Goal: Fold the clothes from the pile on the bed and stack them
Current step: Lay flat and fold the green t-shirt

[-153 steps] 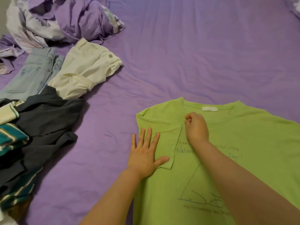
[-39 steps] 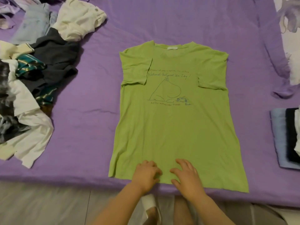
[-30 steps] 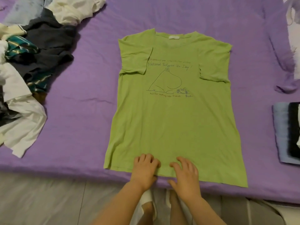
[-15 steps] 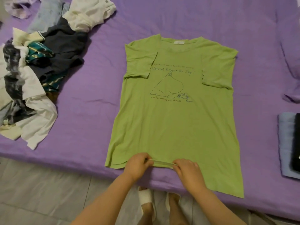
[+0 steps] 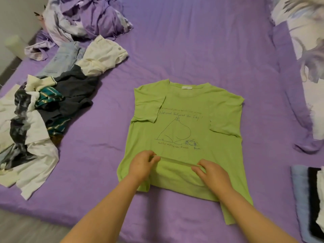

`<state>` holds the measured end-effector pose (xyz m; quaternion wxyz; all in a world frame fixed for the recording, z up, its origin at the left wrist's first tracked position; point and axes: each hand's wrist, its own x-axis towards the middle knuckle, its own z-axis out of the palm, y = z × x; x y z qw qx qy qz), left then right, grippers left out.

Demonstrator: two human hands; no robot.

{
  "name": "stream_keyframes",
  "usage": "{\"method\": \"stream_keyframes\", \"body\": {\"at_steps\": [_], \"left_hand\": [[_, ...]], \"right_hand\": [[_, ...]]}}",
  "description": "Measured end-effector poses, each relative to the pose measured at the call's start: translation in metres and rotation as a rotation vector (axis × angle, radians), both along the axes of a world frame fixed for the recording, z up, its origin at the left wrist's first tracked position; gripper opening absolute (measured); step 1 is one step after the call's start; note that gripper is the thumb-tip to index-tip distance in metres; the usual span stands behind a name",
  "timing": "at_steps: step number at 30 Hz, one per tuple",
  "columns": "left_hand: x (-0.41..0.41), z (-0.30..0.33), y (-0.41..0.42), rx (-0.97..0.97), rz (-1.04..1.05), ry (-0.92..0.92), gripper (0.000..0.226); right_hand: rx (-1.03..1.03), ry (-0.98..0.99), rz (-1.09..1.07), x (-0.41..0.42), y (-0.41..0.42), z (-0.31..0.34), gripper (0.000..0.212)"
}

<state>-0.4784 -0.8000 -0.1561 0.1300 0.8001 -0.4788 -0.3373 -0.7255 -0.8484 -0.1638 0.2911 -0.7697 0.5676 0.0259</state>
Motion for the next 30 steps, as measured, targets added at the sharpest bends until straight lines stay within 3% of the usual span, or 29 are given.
{"method": "stream_keyframes", "body": {"at_steps": [8, 11, 16, 30], "left_hand": [[0.041, 0.004, -0.101, -0.023, 0.114, -0.054, 0.043], [0.054, 0.004, -0.142, -0.047, 0.106, 0.061, 0.035], [0.073, -0.007, -0.203, -0.101, 0.052, 0.126, 0.025], [0.096, -0.032, -0.339, -0.115, -0.082, 0.011, 0.024]], "right_hand": [[0.032, -0.041, -0.102, 0.006, -0.088, 0.009, 0.015], [0.031, -0.160, -0.269, 0.016, -0.126, 0.013, 0.033], [0.009, -0.272, -0.411, 0.036, -0.181, 0.006, 0.014], [-0.128, -0.110, -0.440, 0.056, -0.314, -0.016, 0.023]]}}
